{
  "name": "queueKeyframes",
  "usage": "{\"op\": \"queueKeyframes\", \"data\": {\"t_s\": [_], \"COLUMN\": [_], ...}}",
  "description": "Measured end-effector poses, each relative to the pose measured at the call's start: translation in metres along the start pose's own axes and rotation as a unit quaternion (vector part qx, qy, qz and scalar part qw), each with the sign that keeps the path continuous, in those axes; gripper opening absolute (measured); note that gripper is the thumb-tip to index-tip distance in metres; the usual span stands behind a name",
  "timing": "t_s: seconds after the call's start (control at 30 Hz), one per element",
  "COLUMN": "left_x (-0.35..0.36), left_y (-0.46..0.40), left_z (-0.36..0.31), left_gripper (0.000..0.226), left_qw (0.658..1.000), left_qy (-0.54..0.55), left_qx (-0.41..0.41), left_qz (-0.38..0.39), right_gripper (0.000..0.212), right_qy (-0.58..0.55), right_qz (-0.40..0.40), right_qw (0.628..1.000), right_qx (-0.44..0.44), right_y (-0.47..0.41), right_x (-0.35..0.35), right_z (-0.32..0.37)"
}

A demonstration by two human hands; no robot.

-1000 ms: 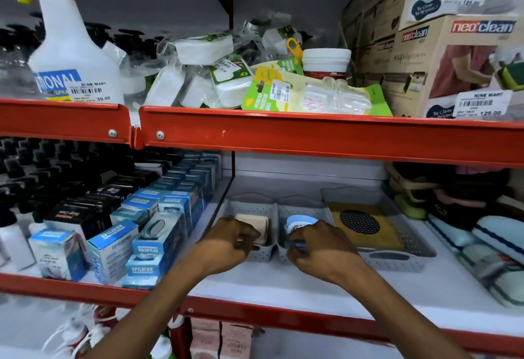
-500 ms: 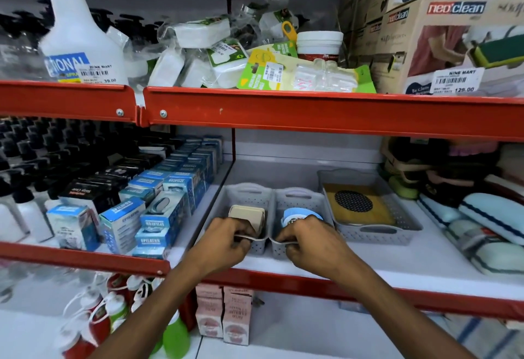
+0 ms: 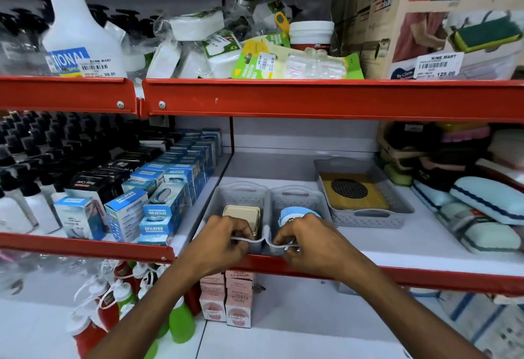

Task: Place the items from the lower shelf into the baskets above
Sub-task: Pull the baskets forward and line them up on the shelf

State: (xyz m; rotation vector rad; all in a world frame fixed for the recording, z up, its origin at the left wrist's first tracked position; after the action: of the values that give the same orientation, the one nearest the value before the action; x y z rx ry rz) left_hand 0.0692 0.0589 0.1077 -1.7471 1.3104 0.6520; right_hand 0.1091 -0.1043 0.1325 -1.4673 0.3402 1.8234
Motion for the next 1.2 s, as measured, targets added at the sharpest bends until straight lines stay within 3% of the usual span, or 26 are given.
{"op": "queueKeyframes", "data": {"t_s": [0.17, 0.27, 0.37, 0.53, 0.7, 1.2], "left_x": [-0.003, -0.004, -0.004, -0.005, -0.005, -0.005], "left_y": [0.002, 0.002, 0.003, 0.004, 0.004, 0.001], "left_z": [-0.005, -0.003, -0.005, -0.012, -0.014, -0.019], "left_gripper": [0.015, 0.02, 0.028, 0.028, 0.024, 0.018], "left_qw": [1.0, 1.0, 1.0, 1.0, 1.0, 1.0], "left_qy": [-0.002, 0.009, 0.01, 0.011, 0.013, 0.003], "left_qx": [-0.002, -0.016, -0.022, -0.017, -0.012, -0.011], "left_qz": [0.005, 0.003, 0.005, -0.001, -0.007, -0.001], "right_gripper": [0.033, 0.03, 0.027, 0.038, 0.045, 0.025], "right_qy": [-0.016, -0.011, 0.066, 0.14, 0.115, 0.127], "right_qz": [-0.02, -0.117, -0.175, -0.076, -0.061, 0.005], "right_qw": [1.0, 0.991, 0.974, 0.965, 0.973, 0.984], "right_qx": [0.008, 0.062, 0.13, 0.209, 0.191, 0.128], "right_y": [0.008, 0.009, 0.006, 0.006, 0.006, 0.049], "right_x": [-0.011, -0.036, -0.055, -0.043, -0.041, -0.052], "right_z": [0.003, -0.02, -0.062, -0.115, -0.116, -0.086]}}
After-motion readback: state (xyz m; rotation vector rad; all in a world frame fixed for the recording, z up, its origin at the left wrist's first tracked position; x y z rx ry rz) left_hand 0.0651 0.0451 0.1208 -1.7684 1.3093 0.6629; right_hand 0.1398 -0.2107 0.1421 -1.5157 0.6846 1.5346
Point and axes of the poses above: each hand's wrist, its own y-axis away from the middle knuckle, its own x-axis out of the palm, z = x × y, the point moved 8 cm from there along -y, towards the middle knuckle, and after that the axes turned 6 degrees about -z, right-handed, at the moved point
